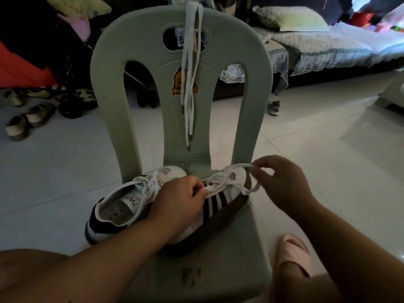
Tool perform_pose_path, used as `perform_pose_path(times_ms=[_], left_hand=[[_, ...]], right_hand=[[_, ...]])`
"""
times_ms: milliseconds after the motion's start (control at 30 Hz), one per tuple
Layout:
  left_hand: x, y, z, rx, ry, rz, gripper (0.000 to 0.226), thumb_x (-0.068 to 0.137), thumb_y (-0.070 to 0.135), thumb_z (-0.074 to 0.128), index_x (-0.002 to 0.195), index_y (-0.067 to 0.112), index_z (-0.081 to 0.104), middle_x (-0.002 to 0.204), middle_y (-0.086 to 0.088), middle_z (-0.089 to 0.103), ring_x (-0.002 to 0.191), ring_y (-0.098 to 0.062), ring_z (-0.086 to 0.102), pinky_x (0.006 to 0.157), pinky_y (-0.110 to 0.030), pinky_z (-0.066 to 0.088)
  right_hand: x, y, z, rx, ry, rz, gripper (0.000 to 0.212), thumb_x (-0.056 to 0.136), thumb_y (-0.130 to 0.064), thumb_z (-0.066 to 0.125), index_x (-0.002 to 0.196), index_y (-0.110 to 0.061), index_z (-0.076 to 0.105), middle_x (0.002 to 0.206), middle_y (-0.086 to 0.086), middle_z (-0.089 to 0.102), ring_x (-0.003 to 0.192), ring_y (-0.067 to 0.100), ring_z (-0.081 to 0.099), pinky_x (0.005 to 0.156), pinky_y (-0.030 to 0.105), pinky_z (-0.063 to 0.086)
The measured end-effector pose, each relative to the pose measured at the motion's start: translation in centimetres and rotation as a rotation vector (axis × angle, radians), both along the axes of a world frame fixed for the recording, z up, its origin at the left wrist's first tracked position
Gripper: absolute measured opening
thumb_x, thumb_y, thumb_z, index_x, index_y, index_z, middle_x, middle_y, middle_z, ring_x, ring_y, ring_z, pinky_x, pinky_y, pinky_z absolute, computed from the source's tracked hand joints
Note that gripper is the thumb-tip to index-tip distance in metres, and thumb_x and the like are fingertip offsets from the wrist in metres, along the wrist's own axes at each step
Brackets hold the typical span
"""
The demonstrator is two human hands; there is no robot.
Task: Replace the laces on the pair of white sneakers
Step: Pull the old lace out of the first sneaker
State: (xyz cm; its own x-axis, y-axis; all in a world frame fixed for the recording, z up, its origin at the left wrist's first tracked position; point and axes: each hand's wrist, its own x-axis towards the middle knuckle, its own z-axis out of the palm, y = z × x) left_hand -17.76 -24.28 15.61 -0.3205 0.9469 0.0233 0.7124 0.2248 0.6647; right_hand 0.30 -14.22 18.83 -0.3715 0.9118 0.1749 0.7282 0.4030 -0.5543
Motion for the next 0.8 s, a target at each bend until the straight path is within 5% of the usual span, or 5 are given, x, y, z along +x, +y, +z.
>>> perform_pose_path(times_ms=[167,500,600,667,800], left_hand=[[0.5,0.0,0.0,0.01,0.018,-0.022,0.015,0.092,0.036,0.056,0.077,0.033,0.057,0.072,0.009,0.06,0.068,-0.004,0.054,0.062,-0.025,0.045],[0.6,0.1,-0.1,0.013,-0.003,-0.026,0.011,0.091,0.037,0.058,0.082,0.032,0.062,0.077,0.01,0.062,0.073,-0.003,0.055,0.072,-0.031,0.05],[0.4,0.1,0.2,-0.002,0.001,-0.006,0.008,0.093,0.033,0.055,0.087,0.031,0.061,0.081,0.011,0.062,0.075,0.0,0.054,0.07,-0.024,0.048],[0.5,0.1,0.2,-0.015,-0.004,-0.007,0.007,0.094,0.034,0.054,0.089,0.033,0.058,0.082,0.013,0.06,0.075,0.001,0.053,0.068,-0.019,0.046],[2.0,-0.3,0.1,-0.101,-0.017,-0.145,0.013,0.094,0.04,0.052,0.096,0.033,0.063,0.086,0.015,0.062,0.077,0.004,0.055,0.074,-0.021,0.049]], right_hand=[[-2.8,-2.9,-1.7,0.014,-0.241,0.339,0.046,0.086,-0.046,0.06,0.131,-0.041,0.051,0.13,-0.015,0.053,0.121,0.009,0.043,0.109,0.039,0.031],[-3.0,-3.2,-1.8,0.219,-0.513,0.368,0.027,0.098,-0.042,0.043,0.114,-0.03,0.061,0.12,-0.008,0.06,0.119,0.013,0.049,0.114,0.039,0.015],[-1.7,-1.9,-1.4,0.202,-0.206,0.152,0.021,0.097,-0.031,0.044,0.097,-0.021,0.062,0.094,-0.004,0.056,0.092,0.012,0.052,0.093,0.033,0.04],[-0.2,-0.1,-0.2,0.113,0.015,-0.067,0.017,0.097,-0.026,0.047,0.088,-0.017,0.059,0.081,-0.003,0.052,0.073,0.009,0.048,0.065,0.021,0.036],[1.0,0.4,0.5,-0.127,-0.153,0.059,0.013,0.095,-0.027,0.053,0.085,-0.023,0.059,0.076,-0.01,0.053,0.069,0.004,0.05,0.056,0.015,0.029]])
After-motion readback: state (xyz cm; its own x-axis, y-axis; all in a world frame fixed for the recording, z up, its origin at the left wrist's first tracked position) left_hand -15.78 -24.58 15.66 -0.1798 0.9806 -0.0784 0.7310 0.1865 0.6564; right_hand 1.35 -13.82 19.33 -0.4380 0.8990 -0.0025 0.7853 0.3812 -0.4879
